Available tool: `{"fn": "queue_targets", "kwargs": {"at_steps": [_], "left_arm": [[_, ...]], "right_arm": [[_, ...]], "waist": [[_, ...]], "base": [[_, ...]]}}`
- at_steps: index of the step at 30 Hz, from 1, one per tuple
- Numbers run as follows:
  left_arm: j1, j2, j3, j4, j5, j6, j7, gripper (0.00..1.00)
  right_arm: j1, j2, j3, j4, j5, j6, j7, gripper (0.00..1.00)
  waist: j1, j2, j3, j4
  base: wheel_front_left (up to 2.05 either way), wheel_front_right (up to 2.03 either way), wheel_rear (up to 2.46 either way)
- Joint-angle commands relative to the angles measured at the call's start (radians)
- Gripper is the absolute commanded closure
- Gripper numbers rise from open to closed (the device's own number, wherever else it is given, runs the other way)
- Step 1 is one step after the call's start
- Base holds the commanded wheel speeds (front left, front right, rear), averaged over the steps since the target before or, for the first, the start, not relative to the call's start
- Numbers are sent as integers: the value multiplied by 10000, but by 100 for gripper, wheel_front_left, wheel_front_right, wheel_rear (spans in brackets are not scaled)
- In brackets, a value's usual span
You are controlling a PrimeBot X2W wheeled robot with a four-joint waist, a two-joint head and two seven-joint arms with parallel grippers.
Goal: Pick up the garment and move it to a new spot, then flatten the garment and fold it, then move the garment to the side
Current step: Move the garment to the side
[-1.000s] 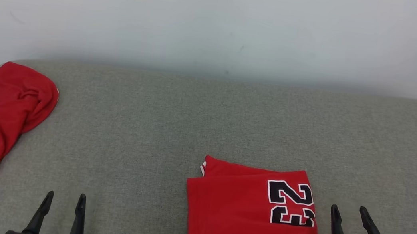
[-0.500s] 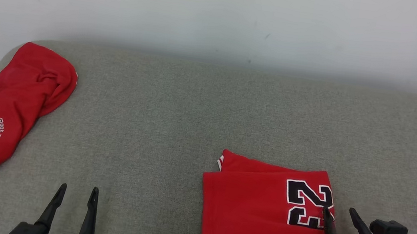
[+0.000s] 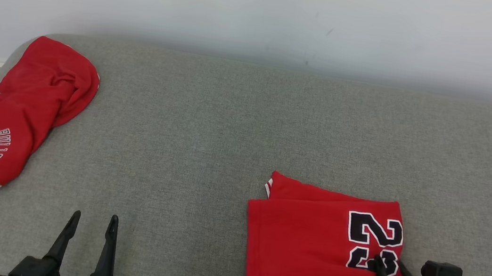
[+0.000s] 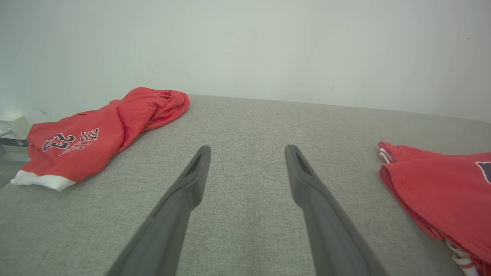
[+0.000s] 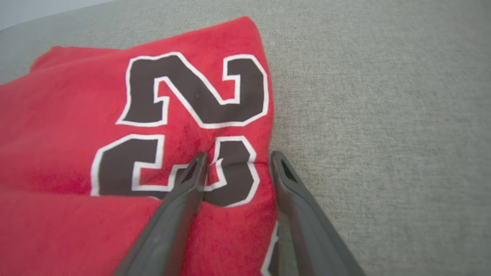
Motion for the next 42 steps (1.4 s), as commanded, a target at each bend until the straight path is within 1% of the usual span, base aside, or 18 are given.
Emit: {"fn": "queue_targets", "kwargs": {"at_steps": [1, 9, 13, 20, 25, 30, 31, 37, 42], "left_arm": [[-128, -33, 18, 10, -53, 14, -34, 0], [-344, -144, 66, -87, -22, 14, -34, 0], [-544, -180, 154, -248, -10, 12, -33, 0], [-1219, -227, -52, -541, 8, 14, -33, 0], [-1830, -109, -35, -965, 59, 14, -34, 0], [-2327, 223, 112, -1494, 188, 14, -33, 0], [-2327, 223, 112, -1494, 188, 14, -33, 0], [-2574, 652, 388, -2097, 394, 15, -34, 0], [-2462, 868, 624, -2496, 591, 27, -33, 0]], "right_arm": [[-31, 21, 131, 191, 100, -30, -8, 100], [-1330, -476, 518, 412, 309, -30, -215, 100], [-2311, -774, 598, 426, 298, -30, -129, 100], [-4146, -1603, 419, 593, 233, -30, 1, 100], [-5340, -2323, 298, 562, 101, -30, 40, 100], [-6282, -2969, 186, 425, 39, -30, 63, 100], [-6282, -2969, 186, 425, 39, -30, 63, 100], [-6978, -3665, -50, 274, -6, -30, 60, 100], [-7429, -4162, -108, 161, -25, -30, 232, 100]], "waist": [[-1, 0, 25, -7], [-1, 0, 471, -13], [-1, 0, 1001, -20], [-1, 0, 2255, -112], [-1, 0, 3272, -483], [-1, 0, 4190, -1125], [-1, 0, 4190, -1125], [-1, 0, 4902, -1857], [-1, 0, 5272, -2257]], "base": [[0, 0, 0], [0, 0, 0], [0, 0, 0], [0, 0, 0], [0, 0, 0], [0, 0, 0], [0, 0, 0], [0, 0, 0], [0, 0, 0]]}}
